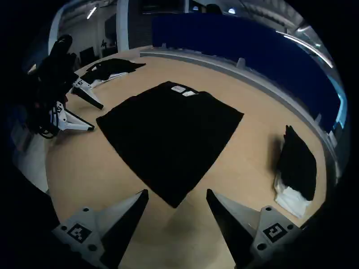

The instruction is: Fold towel

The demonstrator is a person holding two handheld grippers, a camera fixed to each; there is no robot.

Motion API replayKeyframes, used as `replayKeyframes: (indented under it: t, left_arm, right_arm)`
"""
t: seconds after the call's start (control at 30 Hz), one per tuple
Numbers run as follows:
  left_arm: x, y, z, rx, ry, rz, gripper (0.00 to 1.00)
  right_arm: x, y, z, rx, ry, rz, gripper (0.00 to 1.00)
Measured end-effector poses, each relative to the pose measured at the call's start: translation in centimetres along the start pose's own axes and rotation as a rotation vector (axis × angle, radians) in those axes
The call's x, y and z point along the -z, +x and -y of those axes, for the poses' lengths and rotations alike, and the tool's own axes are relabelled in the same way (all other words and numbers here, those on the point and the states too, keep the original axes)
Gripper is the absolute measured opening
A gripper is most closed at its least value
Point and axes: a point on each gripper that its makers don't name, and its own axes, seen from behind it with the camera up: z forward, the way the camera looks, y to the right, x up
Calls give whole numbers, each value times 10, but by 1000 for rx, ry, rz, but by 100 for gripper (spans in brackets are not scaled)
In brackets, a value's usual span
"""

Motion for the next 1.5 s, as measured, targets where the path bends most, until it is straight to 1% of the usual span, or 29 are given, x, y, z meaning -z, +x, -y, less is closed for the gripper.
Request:
replayKeyframes:
  t: [0.1, 0.2, 0.43, 0.57, 0.7, 0.77, 0.87, 0.9, 0.97, 1.1, 1.17, 1.23, 1.3, 1.5]
  left_arm:
    - [-4, -3, -1, -6, -4, 8, 99]
    - [-4, -2, -2, 0, -8, 6, 99]
    - [-5, -3, -4, 12, -20, 10, 97]
    - [-4, -3, -7, 10, -27, 16, 93]
    - [-2, -2, -10, 0, -35, 21, 85]
    - [-3, -2, -11, -5, -40, 22, 79]
    - [-4, -2, -13, -7, -43, 24, 76]
    - [-4, -1, -13, -6, -43, 24, 75]
    - [-4, -1, -12, -4, -41, 25, 69]
    - [-3, 0, -10, -2, -40, 30, 64]
    - [-1, 0, -10, -7, -40, 33, 57]
    - [0, -1, -10, -13, -40, 37, 52]
    - [1, -2, -11, -20, -40, 39, 50]
    - [0, -2, -16, -31, -45, 40, 37]
  right_arm:
    - [-4, -4, 1, 0, 2, 7, 100]
    - [-8, -7, 2, -1, 7, 15, 98]
    - [-13, -10, 6, -4, 17, 21, 87]
    - [-14, -12, 8, -4, 23, 27, 82]
    - [-16, -16, 11, -5, 28, 35, 82]
    - [-17, -18, 12, -5, 29, 37, 80]
    - [-17, -18, 13, -6, 29, 34, 77]
    - [-17, -18, 13, -7, 29, 32, 77]
    - [-18, -17, 13, -10, 28, 29, 76]
    - [-18, -17, 12, -14, 24, 26, 73]
    - [-18, -17, 12, -13, 23, 26, 69]
    - [-18, -17, 12, -11, 24, 26, 59]
    - [-18, -17, 13, -8, 24, 25, 52]
    - [-18, -17, 12, -12, 18, 23, 49]
